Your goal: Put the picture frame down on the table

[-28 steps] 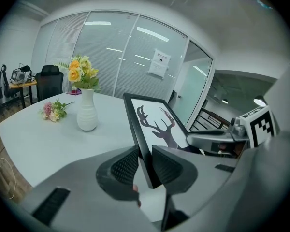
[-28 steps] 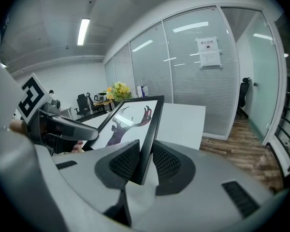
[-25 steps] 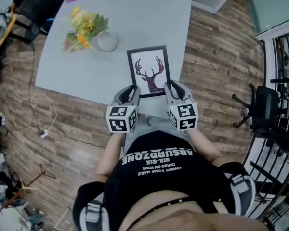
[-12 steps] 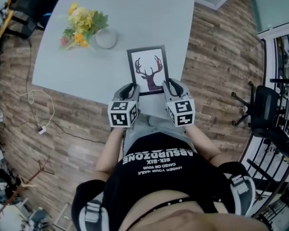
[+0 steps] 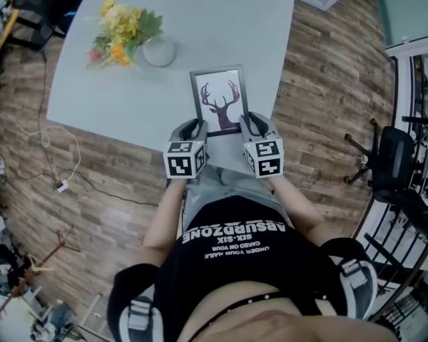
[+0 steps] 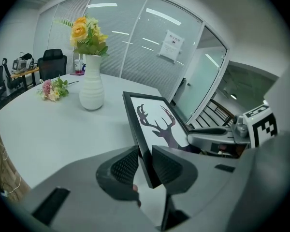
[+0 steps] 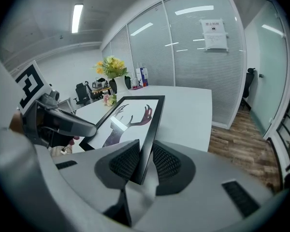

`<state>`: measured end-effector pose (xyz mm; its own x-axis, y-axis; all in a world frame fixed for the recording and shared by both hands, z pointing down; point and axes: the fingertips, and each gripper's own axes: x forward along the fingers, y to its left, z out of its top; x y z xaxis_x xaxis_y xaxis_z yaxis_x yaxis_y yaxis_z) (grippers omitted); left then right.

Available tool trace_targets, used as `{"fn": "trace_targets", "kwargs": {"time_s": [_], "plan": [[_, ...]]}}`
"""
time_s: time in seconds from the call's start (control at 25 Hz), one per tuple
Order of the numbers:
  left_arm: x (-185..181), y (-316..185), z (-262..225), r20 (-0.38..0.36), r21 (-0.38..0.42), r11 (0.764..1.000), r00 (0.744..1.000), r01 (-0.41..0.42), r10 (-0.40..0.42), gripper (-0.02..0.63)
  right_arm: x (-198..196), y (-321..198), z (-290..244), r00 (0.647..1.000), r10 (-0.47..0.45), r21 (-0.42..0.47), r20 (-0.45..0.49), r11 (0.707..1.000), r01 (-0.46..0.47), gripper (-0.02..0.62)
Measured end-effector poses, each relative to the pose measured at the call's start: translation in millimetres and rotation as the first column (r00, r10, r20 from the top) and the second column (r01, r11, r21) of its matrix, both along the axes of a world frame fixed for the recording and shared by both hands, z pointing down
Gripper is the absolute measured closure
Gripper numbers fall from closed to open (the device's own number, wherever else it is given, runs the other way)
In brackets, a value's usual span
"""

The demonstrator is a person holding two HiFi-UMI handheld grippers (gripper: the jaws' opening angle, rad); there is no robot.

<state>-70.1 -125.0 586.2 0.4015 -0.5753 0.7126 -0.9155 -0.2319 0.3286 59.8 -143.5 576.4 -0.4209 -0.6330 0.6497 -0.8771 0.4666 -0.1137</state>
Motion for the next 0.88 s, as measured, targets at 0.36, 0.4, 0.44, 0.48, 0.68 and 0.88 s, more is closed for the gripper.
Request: {"fn": "trace_targets", "kwargs": {"time_s": [0.36, 0.4, 0.44, 0.48, 0.68, 0.88], "plan": [[0, -3, 26, 0.014, -0.057, 0.998, 1.0, 0.011, -0.011, 0.509, -1, -6, 27, 1.0, -0.008, -0.053, -0.018, 0.999, 0.007, 0.497], [0, -3, 29, 0.015, -0.065, 0.998, 1.0, 0.012, -0.011, 0.509, -1, -6, 30, 1.0, -0.009, -0.061, -0.02, 0.998, 0.007, 0.499], [-1, -3, 33, 0.016, -0.073, 0.997, 1.0, 0.013, -0.012, 0.509, -1, -7, 34, 1.0, -0.009, -0.069, -0.023, 0.998, 0.008, 0.499], [-1, -3, 36, 0.017, -0.081, 0.997, 1.0, 0.015, -0.013, 0.509, -1, -7, 37, 1.0, -0.01, -0.075, -0.024, 0.997, 0.008, 0.499], [-1, -2, 51, 0.017, -0.118, 0.993, 1.0, 0.024, -0.022, 0.509, -1, -6, 52, 0.999, -0.008, -0.116, -0.031, 0.993, 0.005, 0.499], [0, -3, 61, 0.025, -0.14, 0.99, 0.999, 0.025, -0.021, 0.509, -1, -7, 65, 1.0, -0.004, -0.149, -0.031, 0.989, -0.001, 0.499]]}}
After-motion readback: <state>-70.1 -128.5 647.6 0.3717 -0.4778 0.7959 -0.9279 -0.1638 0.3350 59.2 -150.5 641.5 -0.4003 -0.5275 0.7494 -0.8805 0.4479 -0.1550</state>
